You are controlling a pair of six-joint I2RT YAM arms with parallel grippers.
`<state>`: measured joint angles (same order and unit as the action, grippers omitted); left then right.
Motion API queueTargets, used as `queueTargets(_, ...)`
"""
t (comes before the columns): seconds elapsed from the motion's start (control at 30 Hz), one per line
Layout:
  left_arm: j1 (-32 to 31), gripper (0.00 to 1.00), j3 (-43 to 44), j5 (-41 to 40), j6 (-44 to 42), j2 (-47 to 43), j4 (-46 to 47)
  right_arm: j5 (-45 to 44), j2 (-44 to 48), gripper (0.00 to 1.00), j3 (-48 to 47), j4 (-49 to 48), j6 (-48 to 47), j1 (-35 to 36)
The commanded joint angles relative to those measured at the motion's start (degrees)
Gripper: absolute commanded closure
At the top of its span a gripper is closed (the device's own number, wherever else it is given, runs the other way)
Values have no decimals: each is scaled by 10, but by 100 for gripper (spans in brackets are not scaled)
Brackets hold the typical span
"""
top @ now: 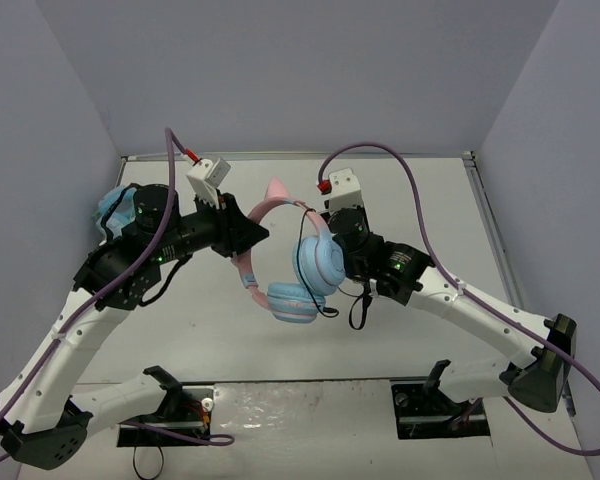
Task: Wrap the headphones
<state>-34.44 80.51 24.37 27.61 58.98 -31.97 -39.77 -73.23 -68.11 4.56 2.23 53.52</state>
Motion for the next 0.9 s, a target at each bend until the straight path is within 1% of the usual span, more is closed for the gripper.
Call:
queueTargets(0.0, 0, 100, 72, 20, 56, -21, 154, -3, 12, 92, 17, -12, 15, -10)
queueTargets(0.43, 4, 100, 62, 1, 69, -23, 181, 17, 45, 85, 48, -30, 58, -29)
queueTargets(0.67, 7, 100, 59, -7, 77, -26, 197, 34, 58, 87, 67, -39, 80, -41)
queueTargets(0.87, 9, 100, 51, -15, 92, -28, 225, 47, 62, 91, 81, -61, 94, -46)
